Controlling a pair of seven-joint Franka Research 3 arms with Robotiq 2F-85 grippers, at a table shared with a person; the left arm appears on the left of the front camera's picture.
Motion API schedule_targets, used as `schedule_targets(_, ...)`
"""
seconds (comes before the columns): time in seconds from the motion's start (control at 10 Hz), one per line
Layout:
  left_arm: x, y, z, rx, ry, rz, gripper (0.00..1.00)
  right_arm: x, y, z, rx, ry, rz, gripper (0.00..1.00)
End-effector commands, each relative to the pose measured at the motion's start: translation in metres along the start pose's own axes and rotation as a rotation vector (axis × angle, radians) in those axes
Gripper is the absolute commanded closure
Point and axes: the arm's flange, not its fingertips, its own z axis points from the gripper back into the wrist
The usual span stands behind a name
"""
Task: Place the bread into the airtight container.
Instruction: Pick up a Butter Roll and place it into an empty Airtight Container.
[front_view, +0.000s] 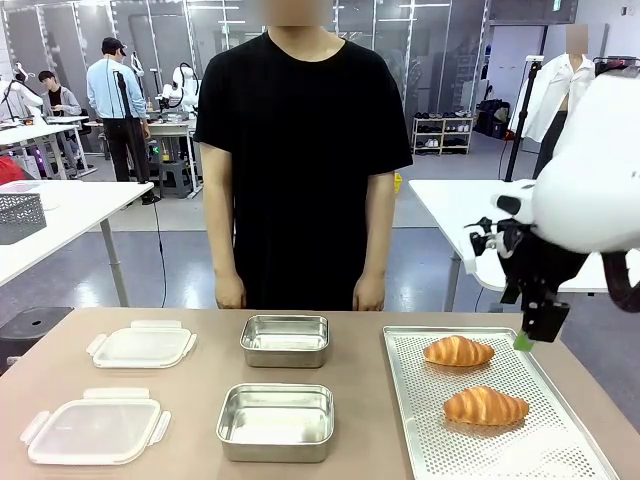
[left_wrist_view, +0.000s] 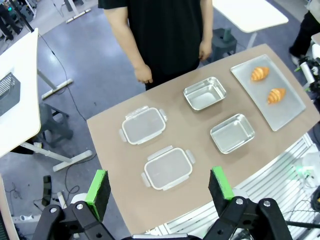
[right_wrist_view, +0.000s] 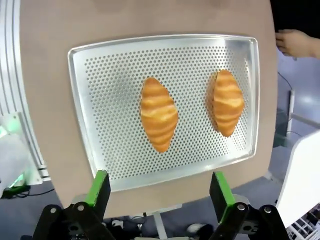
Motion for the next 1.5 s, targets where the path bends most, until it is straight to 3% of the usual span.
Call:
schedule_targets(0.0,0.000,0.000,0.001,0.000,-0.002,0.000,0.00,0.003,-0.006,-0.024,0.001,-0.006,0.036,0.00)
schedule_targets(0.2,0.000,0.000,0.001,0.000,-0.002,0.000,0.00,0.004,-0.010,-0.049,-0.024,0.034,0.018,0.00)
schedule_targets(0.3,0.000,0.000,0.001,0.000,-0.002,0.000,0.00,0.004,-0.011,-0.051,0.020,0.026,-0.019,0.00)
schedule_targets(1.0,0.000,0.000,0.001,0.000,-0.002,0.000,0.00,0.007,-0.007,-0.042,-0.001,0.021,0.013,0.00)
schedule_targets(1.4,0.000,0.000,0.001,0.000,-0.002,0.000,0.00,0.002,-0.021,-0.095,0.050,0.048,0.042,0.00)
